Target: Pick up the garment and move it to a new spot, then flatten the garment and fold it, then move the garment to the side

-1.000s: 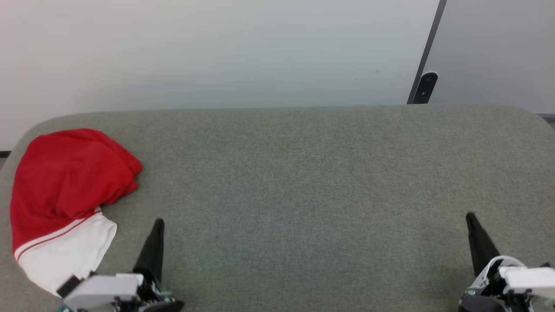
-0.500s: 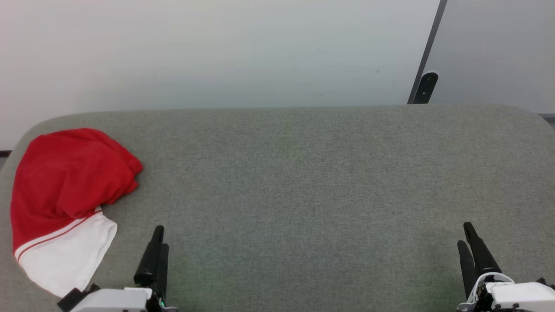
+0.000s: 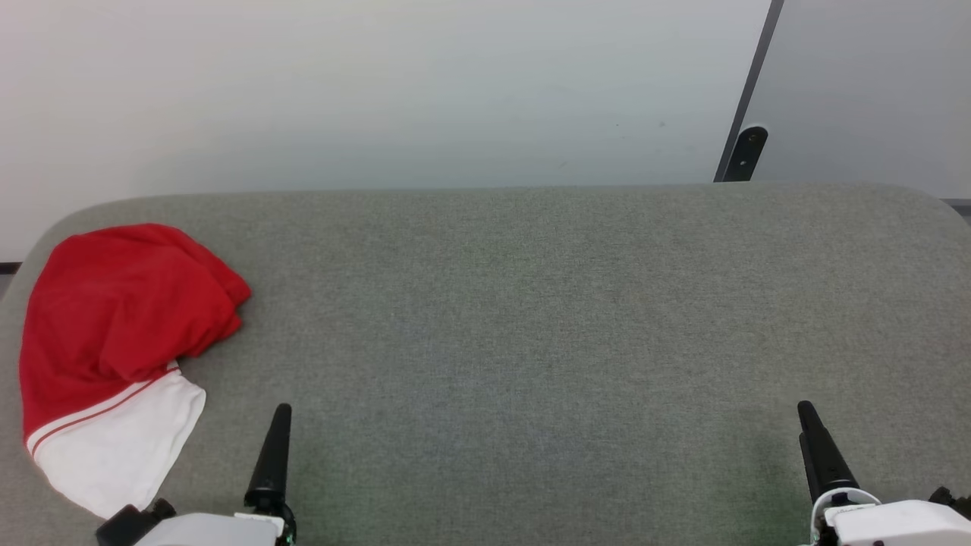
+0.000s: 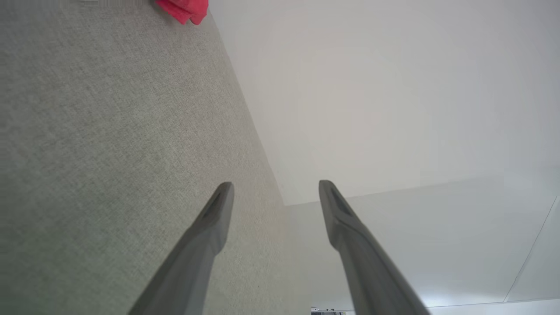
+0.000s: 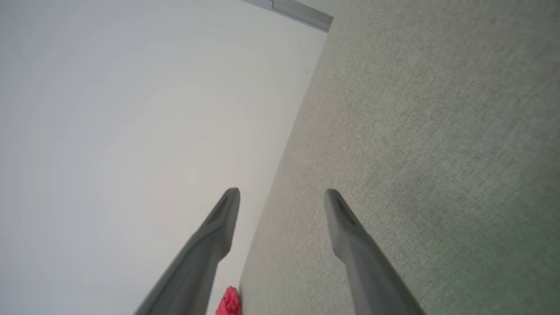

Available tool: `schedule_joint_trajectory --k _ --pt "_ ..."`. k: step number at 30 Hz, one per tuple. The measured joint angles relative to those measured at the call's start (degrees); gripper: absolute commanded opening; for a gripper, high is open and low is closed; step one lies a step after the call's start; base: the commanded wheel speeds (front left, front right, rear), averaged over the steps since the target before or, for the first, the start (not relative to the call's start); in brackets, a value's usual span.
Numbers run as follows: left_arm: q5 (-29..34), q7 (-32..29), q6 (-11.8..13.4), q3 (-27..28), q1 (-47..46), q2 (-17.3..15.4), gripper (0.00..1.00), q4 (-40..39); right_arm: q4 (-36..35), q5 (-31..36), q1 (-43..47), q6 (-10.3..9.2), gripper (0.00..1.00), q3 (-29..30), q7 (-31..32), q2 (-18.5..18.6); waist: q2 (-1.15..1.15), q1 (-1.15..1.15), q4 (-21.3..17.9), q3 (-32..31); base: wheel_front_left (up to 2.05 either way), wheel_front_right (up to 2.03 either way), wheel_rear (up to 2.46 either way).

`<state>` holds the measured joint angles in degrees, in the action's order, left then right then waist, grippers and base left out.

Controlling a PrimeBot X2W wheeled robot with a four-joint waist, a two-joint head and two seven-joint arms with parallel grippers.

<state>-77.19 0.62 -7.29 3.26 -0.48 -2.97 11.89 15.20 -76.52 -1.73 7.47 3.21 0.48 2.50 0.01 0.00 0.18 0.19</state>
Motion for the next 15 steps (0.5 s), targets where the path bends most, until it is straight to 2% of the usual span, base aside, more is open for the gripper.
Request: schedule_joint_trajectory --k 15 --pt "16.9 3.1 0.0 -0.2 1.8 0.1 1.00 -0.8 -1.9 18.2 1.2 0.00 1.00 -1.3 -2.3 0.2 0.00 0.00 0.1 0.1 0.00 0.00 0.00"
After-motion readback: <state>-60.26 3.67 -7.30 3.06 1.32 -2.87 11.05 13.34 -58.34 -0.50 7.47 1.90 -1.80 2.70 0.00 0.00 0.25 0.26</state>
